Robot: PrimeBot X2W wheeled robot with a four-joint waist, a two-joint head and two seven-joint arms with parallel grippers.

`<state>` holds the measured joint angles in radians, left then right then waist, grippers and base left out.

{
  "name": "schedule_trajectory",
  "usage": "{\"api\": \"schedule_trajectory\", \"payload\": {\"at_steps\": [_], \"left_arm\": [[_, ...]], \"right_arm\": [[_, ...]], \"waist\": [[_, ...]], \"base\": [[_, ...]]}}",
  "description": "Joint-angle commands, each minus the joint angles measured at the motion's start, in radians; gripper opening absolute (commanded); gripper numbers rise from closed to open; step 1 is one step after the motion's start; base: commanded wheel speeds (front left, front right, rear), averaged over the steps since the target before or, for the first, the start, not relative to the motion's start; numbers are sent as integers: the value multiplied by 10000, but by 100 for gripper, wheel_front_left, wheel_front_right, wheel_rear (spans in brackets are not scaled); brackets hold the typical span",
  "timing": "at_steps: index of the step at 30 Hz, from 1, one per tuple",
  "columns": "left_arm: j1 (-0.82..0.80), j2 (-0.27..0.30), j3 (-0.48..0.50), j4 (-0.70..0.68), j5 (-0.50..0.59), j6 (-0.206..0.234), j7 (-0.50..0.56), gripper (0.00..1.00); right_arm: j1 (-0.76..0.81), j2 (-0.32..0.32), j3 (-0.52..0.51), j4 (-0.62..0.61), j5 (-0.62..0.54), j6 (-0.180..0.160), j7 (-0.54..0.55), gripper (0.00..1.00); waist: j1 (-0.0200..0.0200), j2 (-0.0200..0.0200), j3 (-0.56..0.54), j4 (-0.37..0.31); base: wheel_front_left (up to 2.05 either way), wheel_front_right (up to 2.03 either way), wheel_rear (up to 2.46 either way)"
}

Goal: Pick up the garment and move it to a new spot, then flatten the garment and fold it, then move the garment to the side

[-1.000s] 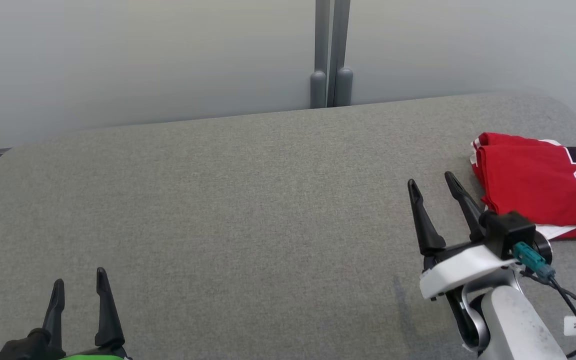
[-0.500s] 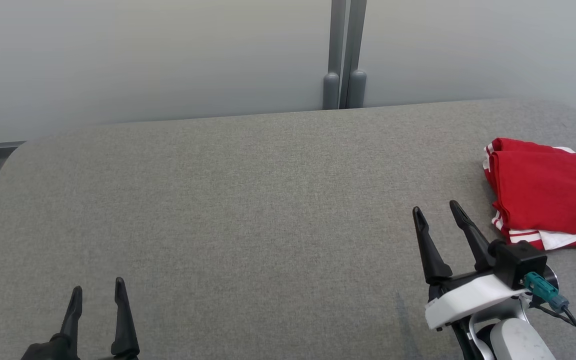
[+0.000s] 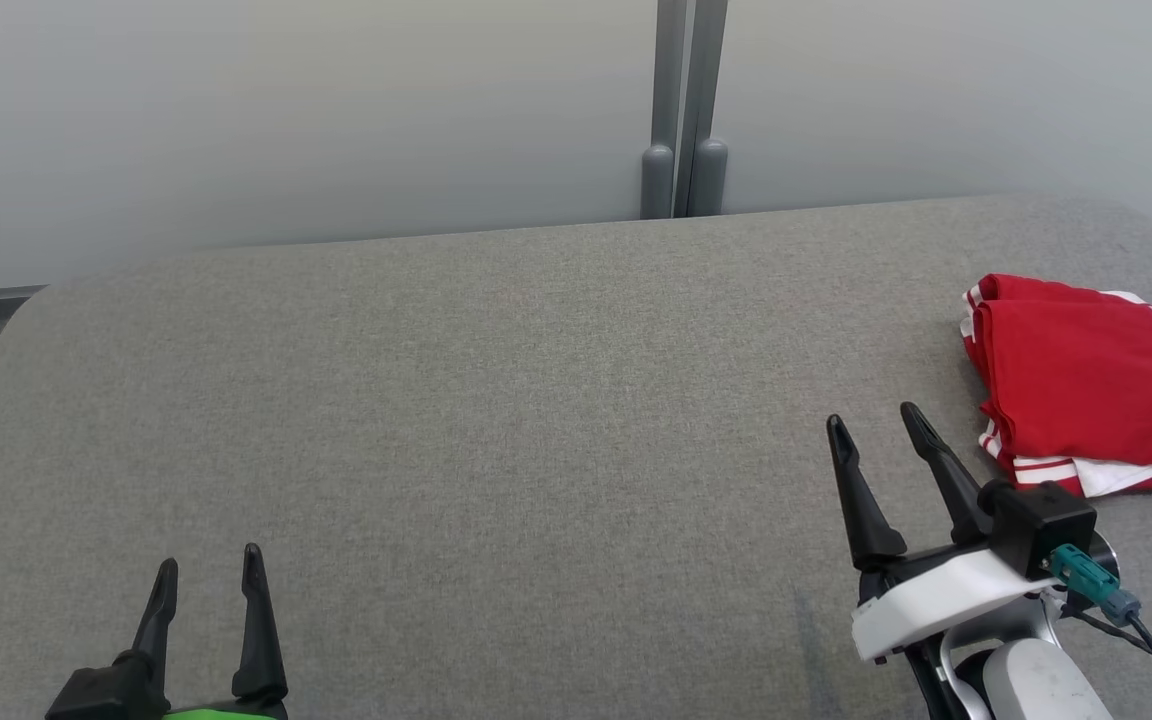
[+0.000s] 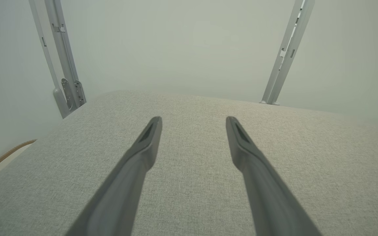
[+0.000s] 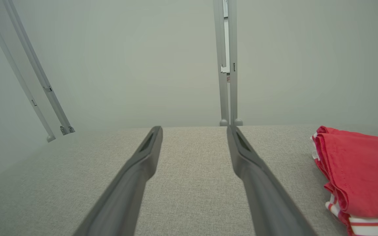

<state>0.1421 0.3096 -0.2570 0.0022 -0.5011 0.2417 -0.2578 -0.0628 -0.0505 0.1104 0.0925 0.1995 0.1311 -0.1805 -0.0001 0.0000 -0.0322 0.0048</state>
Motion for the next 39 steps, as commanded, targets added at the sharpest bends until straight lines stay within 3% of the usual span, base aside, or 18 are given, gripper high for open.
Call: {"api": "schedule_trajectory", "payload": {"at_steps": [1, 5, 6, 10, 39], "left_arm": [[-161, 55, 13, 33, -46, -50, -36, 100], [-189, 50, 11, 66, 15, -98, -51, 100], [-89, 1, -7, 44, 13, -81, -1, 0], [56, -176, -102, 332, -10, -89, 23, 0], [-1097, -945, 951, 1305, -3911, -1347, 1087, 0]], "right_arm": [[140, -7, -28, -49, 38, -8, 14, 100], [148, -6, -49, -18, 37, -8, 23, 100], [6, 2, -27, 2, 1, 0, 26, 0], [201, 10, 3, 308, 28, 0, 30, 0], [-182, -265, -626, 840, 5165, -1, 897, 0]], "waist": [[1, 0, 0, -1], [1, 0, 7, 13], [1, 0, 7, 11], [1, 0, 10, 11], [1, 0, 88, -3]], "base": [[0, 0, 0], [0, 0, 0], [0, 0, 0], [0, 0, 0], [0, 0, 0]]}}
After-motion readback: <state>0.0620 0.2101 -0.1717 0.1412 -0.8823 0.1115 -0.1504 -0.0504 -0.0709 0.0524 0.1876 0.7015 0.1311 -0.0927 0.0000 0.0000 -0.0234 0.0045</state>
